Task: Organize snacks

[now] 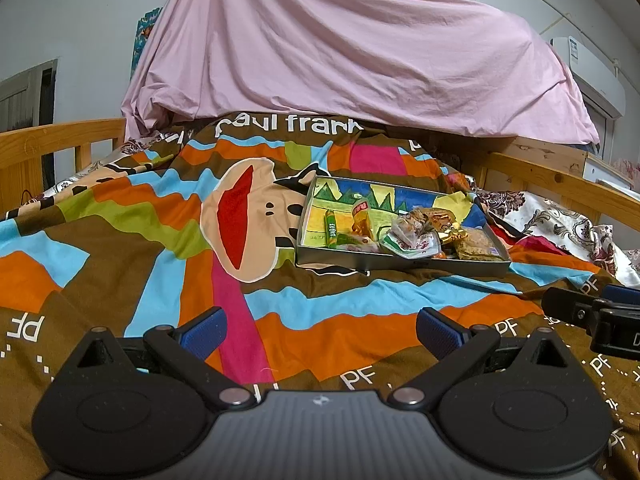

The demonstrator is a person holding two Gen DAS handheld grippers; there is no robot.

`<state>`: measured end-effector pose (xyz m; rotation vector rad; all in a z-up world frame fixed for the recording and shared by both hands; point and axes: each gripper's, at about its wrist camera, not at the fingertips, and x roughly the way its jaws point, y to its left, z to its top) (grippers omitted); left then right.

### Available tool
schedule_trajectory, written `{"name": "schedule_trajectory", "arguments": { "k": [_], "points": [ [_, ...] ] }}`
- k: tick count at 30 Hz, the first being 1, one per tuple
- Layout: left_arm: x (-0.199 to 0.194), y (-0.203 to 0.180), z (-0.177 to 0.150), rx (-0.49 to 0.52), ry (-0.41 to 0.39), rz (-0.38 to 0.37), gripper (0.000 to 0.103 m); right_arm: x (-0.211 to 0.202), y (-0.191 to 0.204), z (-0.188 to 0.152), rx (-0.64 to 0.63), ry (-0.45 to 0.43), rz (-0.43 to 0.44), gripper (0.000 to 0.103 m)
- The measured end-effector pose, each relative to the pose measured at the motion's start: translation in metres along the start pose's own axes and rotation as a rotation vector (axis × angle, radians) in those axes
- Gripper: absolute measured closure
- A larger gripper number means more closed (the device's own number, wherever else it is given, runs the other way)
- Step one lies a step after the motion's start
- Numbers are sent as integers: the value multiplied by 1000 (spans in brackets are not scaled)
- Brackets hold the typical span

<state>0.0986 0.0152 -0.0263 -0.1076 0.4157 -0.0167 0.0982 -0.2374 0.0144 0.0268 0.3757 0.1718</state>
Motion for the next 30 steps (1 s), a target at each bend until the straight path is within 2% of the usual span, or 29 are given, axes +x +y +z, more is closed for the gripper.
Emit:
{"name": "schedule_trajectory", "arguments": {
  "k": [15, 21, 30],
  "points": [
    [0, 0, 0, -1, 2, 2, 0, 0, 0, 0, -1, 1, 0, 1],
    [-2, -2, -1, -6, 12, 82, 0, 0, 1, -1, -3, 2, 1, 1],
    [-2, -1, 2, -24, 19, 59, 0, 1, 1, -1, -3, 3, 2, 1]
  ]
}}
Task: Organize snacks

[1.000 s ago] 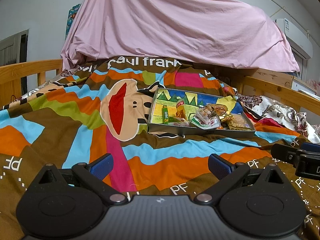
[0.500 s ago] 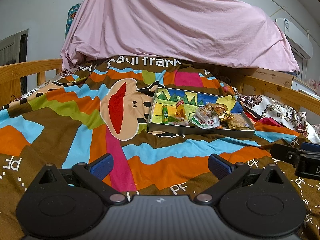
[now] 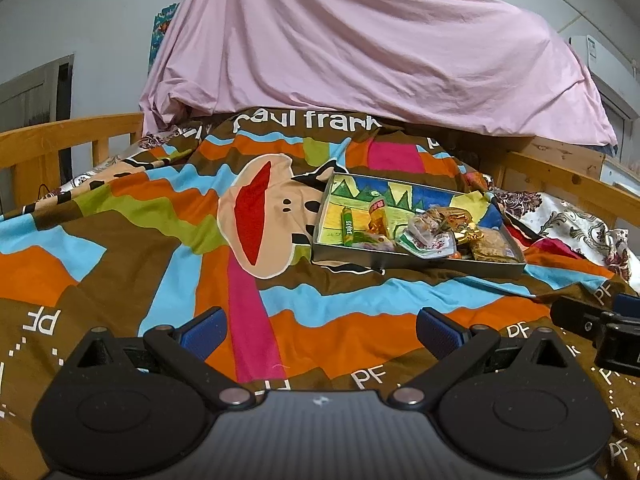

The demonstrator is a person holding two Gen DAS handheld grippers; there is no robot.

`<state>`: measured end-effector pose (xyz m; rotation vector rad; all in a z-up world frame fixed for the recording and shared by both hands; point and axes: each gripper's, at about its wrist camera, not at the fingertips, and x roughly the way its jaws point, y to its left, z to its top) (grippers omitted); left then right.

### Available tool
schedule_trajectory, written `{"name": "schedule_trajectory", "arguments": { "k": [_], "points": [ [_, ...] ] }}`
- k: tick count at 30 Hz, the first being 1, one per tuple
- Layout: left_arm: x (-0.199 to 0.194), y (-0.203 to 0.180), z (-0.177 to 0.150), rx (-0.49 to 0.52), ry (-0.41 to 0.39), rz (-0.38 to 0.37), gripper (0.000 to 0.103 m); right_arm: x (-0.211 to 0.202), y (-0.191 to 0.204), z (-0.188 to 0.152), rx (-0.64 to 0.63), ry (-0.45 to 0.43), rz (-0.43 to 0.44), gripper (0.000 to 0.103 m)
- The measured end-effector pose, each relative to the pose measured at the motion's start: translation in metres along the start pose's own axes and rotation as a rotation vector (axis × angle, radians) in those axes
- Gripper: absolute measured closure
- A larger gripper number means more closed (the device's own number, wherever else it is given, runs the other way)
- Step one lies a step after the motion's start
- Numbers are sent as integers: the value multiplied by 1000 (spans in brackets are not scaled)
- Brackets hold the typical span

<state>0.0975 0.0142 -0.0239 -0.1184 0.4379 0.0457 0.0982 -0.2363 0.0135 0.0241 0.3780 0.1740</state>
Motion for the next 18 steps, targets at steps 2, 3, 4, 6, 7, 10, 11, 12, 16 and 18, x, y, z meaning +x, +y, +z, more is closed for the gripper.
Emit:
{"name": "schedule_trajectory", "arguments": {
  "k": [2, 3, 4, 6, 7, 10, 11, 12, 16, 18],
  "points": [
    [0, 0, 0, -1, 1, 3, 0, 0, 0, 0, 0, 1, 0, 1],
    [0, 0, 0, -1, 4, 0, 0, 0, 0, 0, 0, 1, 0, 1],
    [0, 0, 0, -3, 6, -4, 0, 0, 0, 0, 0, 0, 0, 1],
    [0, 0, -1, -6, 8, -10, 0, 0, 0, 0, 0, 1, 0, 1],
    [0, 0, -1, -5, 8, -12, 0, 0, 0, 0, 0, 1, 0, 1],
    [0, -1, -1, 2, 10, -9, 0, 0, 0, 0, 0, 1, 0, 1],
    [0, -1, -1, 1, 10, -10, 0, 0, 0, 0, 0, 1, 0, 1],
    [0, -1, -1, 1, 11, -11, 0, 0, 1, 0, 0, 1, 0, 1],
    [1, -1, -1, 6, 12, -7, 0, 0, 1, 0, -1, 2, 0, 1],
    [1, -1, -1, 7, 14, -3, 0, 0, 2, -1, -1, 4, 0, 1]
  ]
}}
